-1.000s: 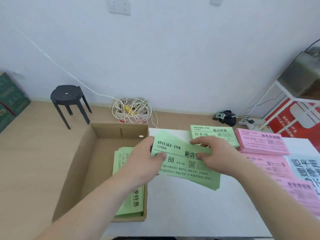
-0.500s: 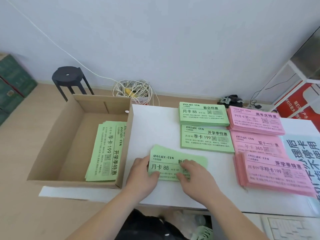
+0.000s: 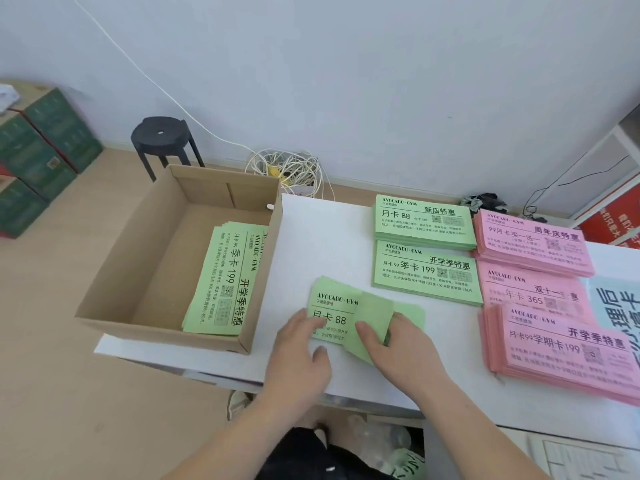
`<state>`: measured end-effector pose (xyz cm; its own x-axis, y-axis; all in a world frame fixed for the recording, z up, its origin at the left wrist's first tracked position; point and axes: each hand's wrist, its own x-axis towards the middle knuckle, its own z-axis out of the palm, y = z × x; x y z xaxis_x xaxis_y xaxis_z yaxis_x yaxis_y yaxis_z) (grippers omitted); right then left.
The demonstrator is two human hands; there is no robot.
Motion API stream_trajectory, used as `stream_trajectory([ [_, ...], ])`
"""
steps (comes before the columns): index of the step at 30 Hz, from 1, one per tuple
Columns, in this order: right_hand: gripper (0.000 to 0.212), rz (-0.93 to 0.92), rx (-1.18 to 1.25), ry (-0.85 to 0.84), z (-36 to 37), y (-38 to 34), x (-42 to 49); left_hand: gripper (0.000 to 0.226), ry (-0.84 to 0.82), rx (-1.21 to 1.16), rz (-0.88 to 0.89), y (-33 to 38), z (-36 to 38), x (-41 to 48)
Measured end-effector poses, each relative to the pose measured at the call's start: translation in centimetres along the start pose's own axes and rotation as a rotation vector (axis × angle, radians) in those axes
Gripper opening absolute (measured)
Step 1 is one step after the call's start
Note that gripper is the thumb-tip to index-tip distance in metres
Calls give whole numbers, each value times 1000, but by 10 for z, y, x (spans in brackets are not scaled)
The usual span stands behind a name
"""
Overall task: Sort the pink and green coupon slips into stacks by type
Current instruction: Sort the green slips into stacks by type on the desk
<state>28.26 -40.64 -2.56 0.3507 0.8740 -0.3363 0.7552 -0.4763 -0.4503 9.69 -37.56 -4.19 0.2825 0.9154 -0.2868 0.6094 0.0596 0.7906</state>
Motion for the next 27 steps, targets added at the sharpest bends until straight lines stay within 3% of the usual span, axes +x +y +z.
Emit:
stream_trajectory([
  [3, 51, 32, 30, 11, -6, -5, 1, 48, -10, -227, -143, 8, -13, 15],
  [6, 57, 11, 37, 11, -9, -9, 3, 40, 31, -333, -160, 16, -18, 24],
  [8, 59, 13, 38, 6, -9, -10, 3, 36, -10, -313, -120, 21, -18, 23],
  [10, 60, 23, 51, 6, -10, -9, 4, 38, -110, -149, -4, 23, -11, 14],
  [12, 56, 28, 58, 9, -10, -7, 4, 52, -170, 105, 176, 22, 2, -1],
  [14, 53, 52, 79, -1, -13, -5, 4, 65, -240, 193, 255, 21, 14, -15],
  [20, 74, 129, 378, -72, -28, -6, -1, 60, -281, 210, 273, 6, 11, -9],
  [24, 63, 115, 315, -63, -28, -4, 3, 51, -292, 234, 296, 6, 6, 3],
  [27, 59, 91, 247, -20, -24, -5, 4, 45, -102, 12, 68, 8, 1, 16],
])
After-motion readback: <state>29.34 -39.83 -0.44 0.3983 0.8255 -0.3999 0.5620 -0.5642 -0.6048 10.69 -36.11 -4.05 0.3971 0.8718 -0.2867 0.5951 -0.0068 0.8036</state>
